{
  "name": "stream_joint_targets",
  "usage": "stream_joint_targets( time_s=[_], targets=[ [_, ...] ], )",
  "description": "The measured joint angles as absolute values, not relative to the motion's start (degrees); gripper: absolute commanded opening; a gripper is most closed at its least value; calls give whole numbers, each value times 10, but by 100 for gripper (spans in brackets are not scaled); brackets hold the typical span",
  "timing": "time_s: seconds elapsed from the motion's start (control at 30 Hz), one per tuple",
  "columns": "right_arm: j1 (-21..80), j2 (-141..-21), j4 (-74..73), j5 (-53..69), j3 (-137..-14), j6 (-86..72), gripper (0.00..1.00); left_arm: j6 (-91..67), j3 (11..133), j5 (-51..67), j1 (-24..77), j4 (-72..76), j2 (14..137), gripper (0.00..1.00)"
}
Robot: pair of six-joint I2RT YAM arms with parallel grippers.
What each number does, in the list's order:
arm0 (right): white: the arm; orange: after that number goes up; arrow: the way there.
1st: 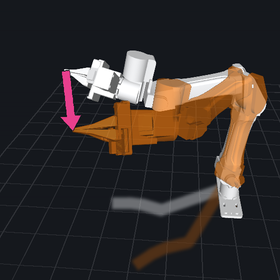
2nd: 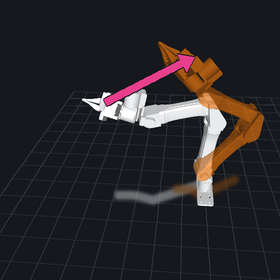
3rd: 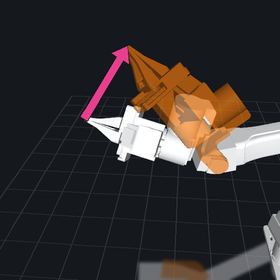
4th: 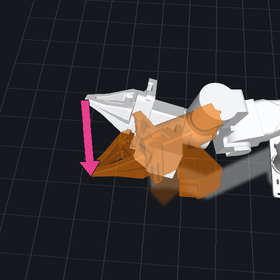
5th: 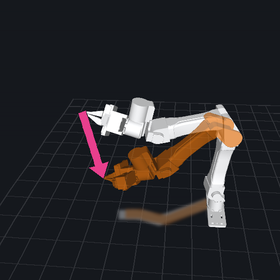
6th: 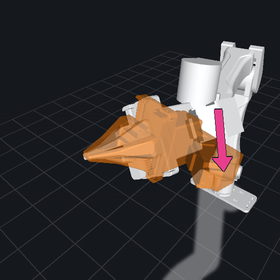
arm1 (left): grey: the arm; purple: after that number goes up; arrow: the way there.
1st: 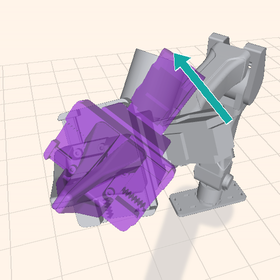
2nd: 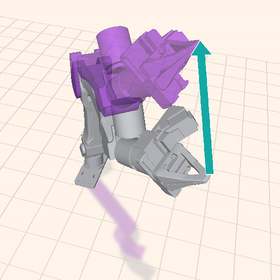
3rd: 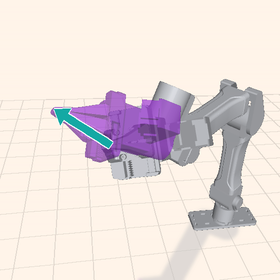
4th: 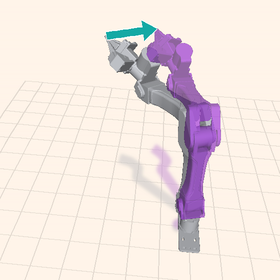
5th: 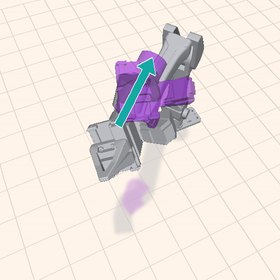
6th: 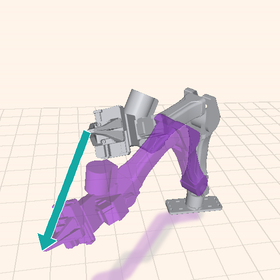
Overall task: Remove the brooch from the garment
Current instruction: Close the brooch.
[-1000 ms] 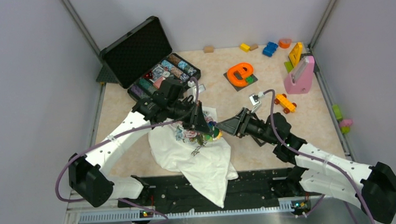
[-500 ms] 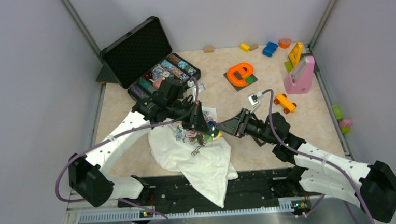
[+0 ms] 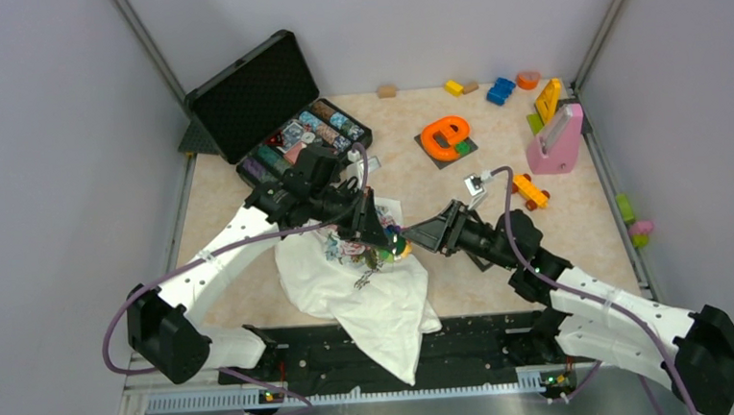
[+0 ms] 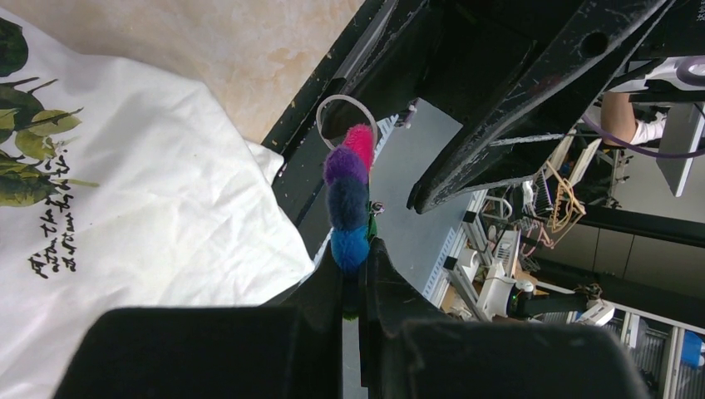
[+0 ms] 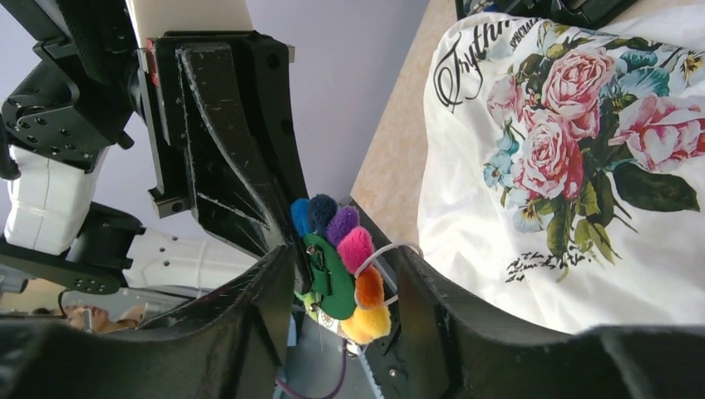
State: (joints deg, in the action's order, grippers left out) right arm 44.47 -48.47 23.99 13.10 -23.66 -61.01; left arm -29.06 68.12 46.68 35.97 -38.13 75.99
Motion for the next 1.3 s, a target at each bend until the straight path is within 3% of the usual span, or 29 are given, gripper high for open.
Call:
stream_joint_targets(
  time_s=[0.37, 0.63, 1.3],
  targets=[
    [445, -509, 251, 150, -237, -607, 51, -291, 681, 468, 359, -381, 760, 0],
    [445, -518, 267, 158, -237, -609, 56, -290, 681, 469, 358, -381, 760, 0],
    [445, -518, 279, 151, -237, -613, 55, -290, 681, 471, 358, -381, 760, 0]
  ],
)
